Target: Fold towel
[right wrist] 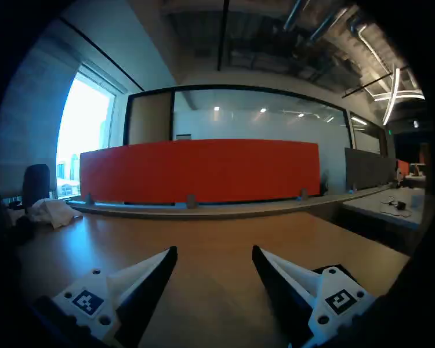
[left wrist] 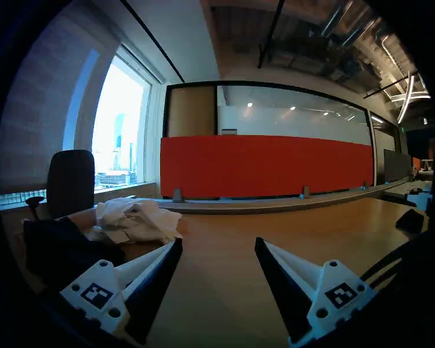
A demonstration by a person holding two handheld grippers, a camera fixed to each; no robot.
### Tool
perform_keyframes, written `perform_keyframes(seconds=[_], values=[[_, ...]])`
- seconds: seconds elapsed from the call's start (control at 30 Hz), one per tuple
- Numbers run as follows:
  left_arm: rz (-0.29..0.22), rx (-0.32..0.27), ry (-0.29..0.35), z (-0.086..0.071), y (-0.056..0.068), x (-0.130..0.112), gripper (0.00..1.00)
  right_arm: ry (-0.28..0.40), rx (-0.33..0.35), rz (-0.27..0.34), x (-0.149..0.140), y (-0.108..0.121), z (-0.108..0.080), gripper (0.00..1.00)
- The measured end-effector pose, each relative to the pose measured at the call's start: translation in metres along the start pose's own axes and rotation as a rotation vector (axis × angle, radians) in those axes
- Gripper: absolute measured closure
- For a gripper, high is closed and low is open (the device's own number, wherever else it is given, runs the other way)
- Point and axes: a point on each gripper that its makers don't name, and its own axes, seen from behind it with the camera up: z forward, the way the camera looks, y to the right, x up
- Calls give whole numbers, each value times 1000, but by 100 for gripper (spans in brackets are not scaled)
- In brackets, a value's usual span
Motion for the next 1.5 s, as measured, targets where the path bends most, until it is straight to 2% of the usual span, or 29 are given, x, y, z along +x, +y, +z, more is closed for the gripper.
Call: perform_keyframes(seconds=[0.5,1.5], values=[[0,0,0,0,0,0,7,16,8,-21,0,-4,1,0],[0,0,-1,-1,0,0,7,22,25,-23,3,-10,-4,0]])
